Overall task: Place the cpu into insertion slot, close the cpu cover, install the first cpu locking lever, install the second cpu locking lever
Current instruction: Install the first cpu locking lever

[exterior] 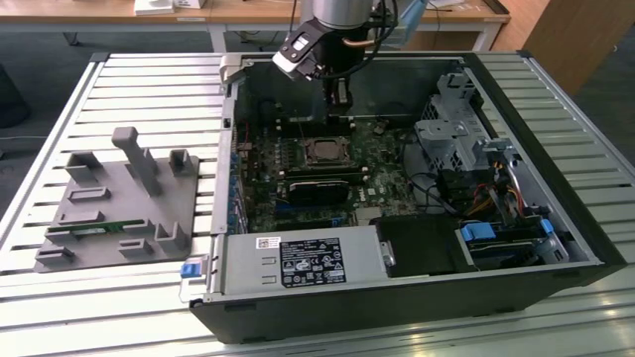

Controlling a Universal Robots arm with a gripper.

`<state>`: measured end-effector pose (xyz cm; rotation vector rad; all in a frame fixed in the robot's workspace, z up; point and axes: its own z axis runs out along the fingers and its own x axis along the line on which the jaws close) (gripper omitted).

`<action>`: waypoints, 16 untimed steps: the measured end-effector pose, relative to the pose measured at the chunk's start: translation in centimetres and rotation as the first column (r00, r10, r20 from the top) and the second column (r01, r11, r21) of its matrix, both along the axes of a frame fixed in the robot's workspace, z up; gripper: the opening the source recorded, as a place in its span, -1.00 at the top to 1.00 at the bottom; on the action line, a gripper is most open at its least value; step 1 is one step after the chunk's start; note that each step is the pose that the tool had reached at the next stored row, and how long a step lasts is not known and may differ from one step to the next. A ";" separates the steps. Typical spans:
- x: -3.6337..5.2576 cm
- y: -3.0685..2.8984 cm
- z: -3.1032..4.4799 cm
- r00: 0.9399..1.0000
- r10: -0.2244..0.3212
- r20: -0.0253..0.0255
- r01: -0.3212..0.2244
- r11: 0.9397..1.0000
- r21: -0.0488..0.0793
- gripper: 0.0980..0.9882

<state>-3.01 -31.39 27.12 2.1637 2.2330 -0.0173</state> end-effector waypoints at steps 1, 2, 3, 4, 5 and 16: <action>0.00 0.00 0.01 1.000 0.019 0.000 -0.019 1.000 0.000 0.98; 0.00 0.00 0.01 0.999 0.037 0.000 -0.037 0.999 0.000 0.98; -0.01 0.00 0.01 0.998 0.055 0.000 -0.055 0.998 0.000 0.98; 0.00 0.00 0.00 0.997 0.073 0.000 -0.073 0.997 0.000 0.98; 0.00 0.00 0.00 0.996 0.091 0.000 -0.091 0.996 0.000 0.98; -0.01 0.00 -0.01 0.977 0.214 0.000 -0.214 0.977 0.000 0.98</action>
